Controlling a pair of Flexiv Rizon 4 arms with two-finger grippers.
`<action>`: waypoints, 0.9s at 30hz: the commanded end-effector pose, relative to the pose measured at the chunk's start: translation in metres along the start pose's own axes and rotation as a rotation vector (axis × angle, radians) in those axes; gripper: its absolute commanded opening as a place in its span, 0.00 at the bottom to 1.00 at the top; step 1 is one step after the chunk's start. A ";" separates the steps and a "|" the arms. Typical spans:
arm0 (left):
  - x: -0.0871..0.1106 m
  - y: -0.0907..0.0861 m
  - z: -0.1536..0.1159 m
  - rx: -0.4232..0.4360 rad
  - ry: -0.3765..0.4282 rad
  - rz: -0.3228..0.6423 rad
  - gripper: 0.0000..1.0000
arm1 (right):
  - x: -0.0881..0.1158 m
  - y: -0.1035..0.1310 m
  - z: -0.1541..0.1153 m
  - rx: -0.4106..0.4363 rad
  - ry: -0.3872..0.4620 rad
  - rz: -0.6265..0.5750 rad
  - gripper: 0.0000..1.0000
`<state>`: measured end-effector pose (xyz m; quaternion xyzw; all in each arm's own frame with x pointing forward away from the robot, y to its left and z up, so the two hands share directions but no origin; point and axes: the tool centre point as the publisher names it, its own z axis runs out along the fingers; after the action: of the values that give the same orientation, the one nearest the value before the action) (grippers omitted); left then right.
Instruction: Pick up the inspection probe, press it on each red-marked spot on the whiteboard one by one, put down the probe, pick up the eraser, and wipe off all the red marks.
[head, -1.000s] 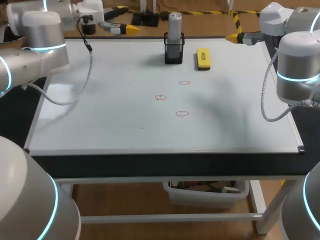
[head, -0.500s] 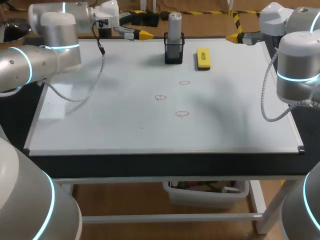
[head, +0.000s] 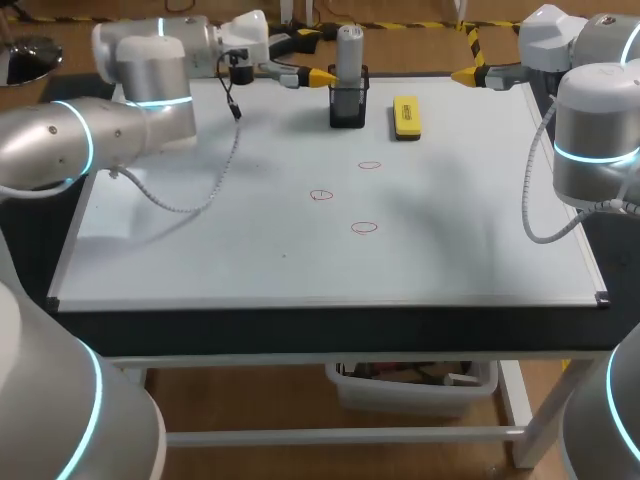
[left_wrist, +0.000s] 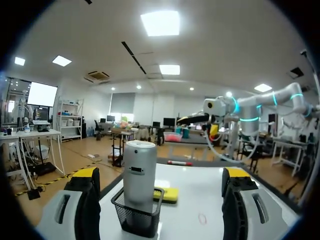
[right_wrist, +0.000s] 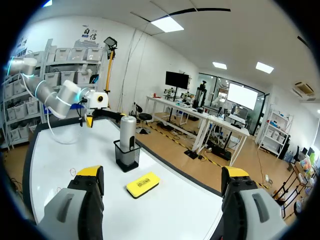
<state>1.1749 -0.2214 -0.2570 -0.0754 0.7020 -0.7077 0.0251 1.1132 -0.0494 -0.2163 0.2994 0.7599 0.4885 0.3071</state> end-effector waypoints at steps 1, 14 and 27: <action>-0.004 0.006 0.017 0.008 0.008 0.001 1.00 | 0.000 0.000 0.000 0.001 0.001 0.000 1.00; -0.016 0.015 0.038 0.020 0.046 -0.008 1.00 | 0.000 0.000 0.000 0.001 0.001 0.000 1.00; -0.028 0.019 0.057 0.031 0.049 -0.016 1.00 | 0.000 0.000 0.000 0.001 0.001 0.000 1.00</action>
<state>1.1984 -0.2691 -0.2704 -0.0741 0.6939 -0.7161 0.0139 1.1132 -0.0494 -0.2163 0.2994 0.7599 0.4885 0.3071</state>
